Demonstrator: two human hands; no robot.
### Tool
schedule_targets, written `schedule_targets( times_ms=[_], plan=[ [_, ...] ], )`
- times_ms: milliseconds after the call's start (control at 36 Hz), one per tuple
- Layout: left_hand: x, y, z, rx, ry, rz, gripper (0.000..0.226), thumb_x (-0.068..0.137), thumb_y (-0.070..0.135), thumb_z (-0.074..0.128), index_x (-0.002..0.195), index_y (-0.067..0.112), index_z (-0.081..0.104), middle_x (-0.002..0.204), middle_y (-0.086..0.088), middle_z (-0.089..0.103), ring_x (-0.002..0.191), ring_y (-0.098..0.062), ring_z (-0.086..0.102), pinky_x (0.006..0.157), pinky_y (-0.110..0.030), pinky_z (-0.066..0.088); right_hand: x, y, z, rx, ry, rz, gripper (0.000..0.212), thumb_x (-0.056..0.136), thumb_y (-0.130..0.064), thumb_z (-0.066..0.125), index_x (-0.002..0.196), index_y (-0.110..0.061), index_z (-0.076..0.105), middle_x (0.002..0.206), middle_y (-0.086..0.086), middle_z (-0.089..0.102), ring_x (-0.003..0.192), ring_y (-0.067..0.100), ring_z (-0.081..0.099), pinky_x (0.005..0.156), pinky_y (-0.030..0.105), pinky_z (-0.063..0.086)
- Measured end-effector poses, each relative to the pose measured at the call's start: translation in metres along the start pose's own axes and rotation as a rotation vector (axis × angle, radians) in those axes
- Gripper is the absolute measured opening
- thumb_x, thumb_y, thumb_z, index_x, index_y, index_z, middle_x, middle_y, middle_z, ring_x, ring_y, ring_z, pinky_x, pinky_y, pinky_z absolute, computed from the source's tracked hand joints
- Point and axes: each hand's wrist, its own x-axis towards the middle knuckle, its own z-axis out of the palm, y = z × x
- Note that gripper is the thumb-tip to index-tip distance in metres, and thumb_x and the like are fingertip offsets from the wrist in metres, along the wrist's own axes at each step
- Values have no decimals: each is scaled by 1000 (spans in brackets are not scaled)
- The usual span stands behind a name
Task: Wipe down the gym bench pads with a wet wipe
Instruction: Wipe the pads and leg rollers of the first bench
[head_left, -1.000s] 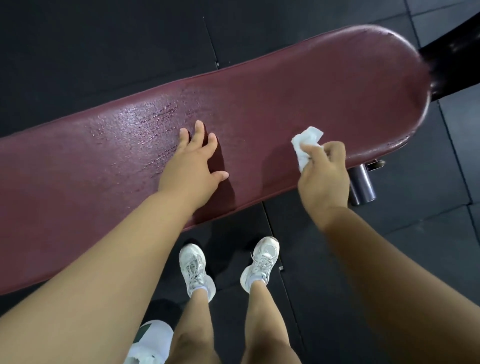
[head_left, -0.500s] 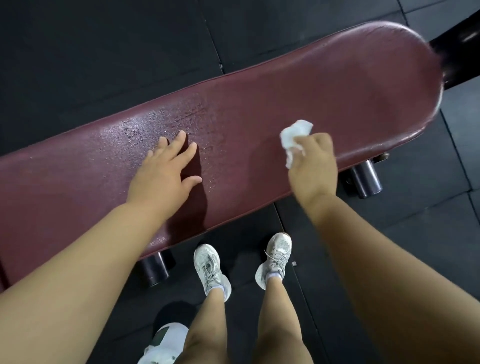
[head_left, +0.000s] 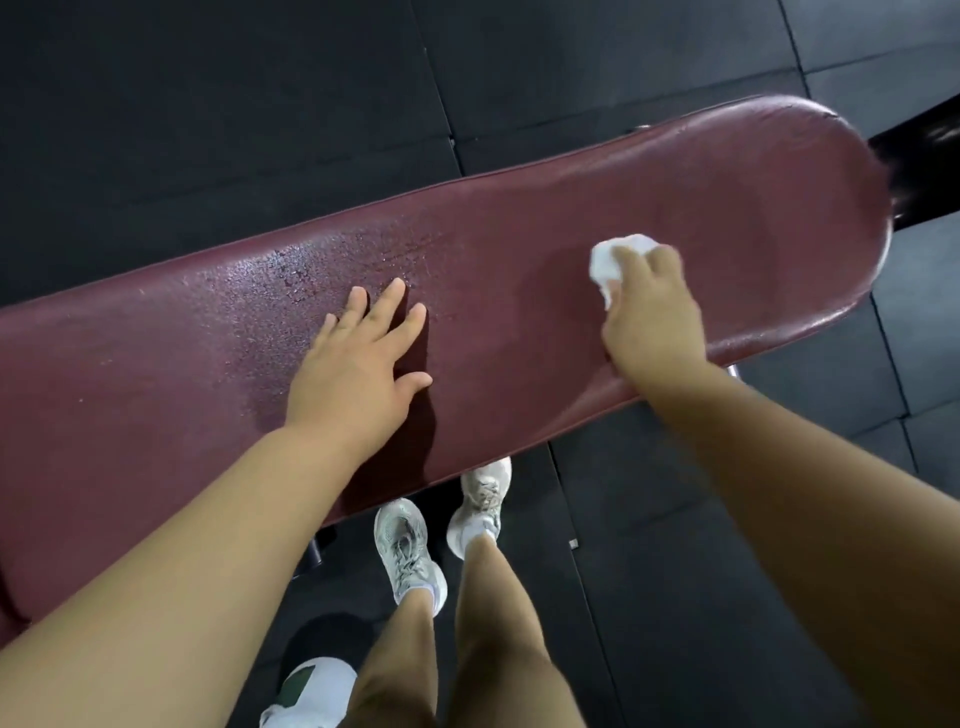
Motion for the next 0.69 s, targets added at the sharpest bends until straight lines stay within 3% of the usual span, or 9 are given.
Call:
schedule_targets(
  times_ms=[111,167,250,333,389,472,556,639,694],
  plan=[
    [0,1,0,-19,1,-6,64,94,43,48,149,31,18,158,9,-1,146,-24,-3,118,-40,3,18,-4,0,27,45,341,40,90,-1,42,130,-4,40,128,17,38,87,21,38,68,10,30],
    [-1,2,-1,-27,-1,-14,64,94,43,49,149,31,19,158,9,-1,146,-24,-3,117,-40,3,8,-28,13,49,44,321,41,87,-1,43,129,-3,41,128,18,38,97,27,45,74,19,30],
    [0,3,-5,-68,-14,-31,65,93,40,52,149,31,21,158,11,0,146,-23,-1,117,-38,2,-32,-73,36,64,-123,-65,44,87,-2,45,131,-6,44,125,16,43,101,30,52,72,31,37],
    [0,4,-9,-117,-17,-39,62,92,36,55,147,31,26,157,13,3,146,-20,1,117,-35,4,-49,-83,37,84,-308,-542,47,79,0,53,126,0,53,100,18,55,60,26,49,47,26,33],
    [0,6,-14,-167,-10,-68,59,92,37,55,145,32,31,156,18,6,146,-15,3,117,-34,8,-32,-67,25,36,-418,-651,32,94,-18,47,125,-14,51,99,9,54,65,23,45,53,31,38],
    [3,5,-24,-223,19,-109,53,91,38,57,141,32,40,153,24,16,143,-6,13,116,-32,19,14,-30,8,-55,-236,-467,22,98,-43,38,109,-27,47,97,1,56,77,29,53,66,32,36],
    [7,-1,-33,-240,107,-176,53,87,36,63,138,28,46,151,15,29,139,-11,28,110,-34,30,57,-6,-7,-4,-87,-4,35,90,-9,49,125,-12,47,117,14,43,65,24,40,65,34,41],
    [15,-8,-37,-170,186,-226,71,82,37,69,144,19,39,155,2,24,144,-25,13,115,-38,17,76,-14,-3,32,-15,185,48,84,0,43,132,-8,41,121,8,36,63,4,28,59,15,33],
    [23,-12,-38,-167,123,-285,84,82,44,66,149,17,23,159,2,8,146,-26,0,117,-39,11,68,-38,5,88,6,158,56,82,-1,42,137,-7,37,127,5,36,81,10,37,71,16,36]
  ],
)
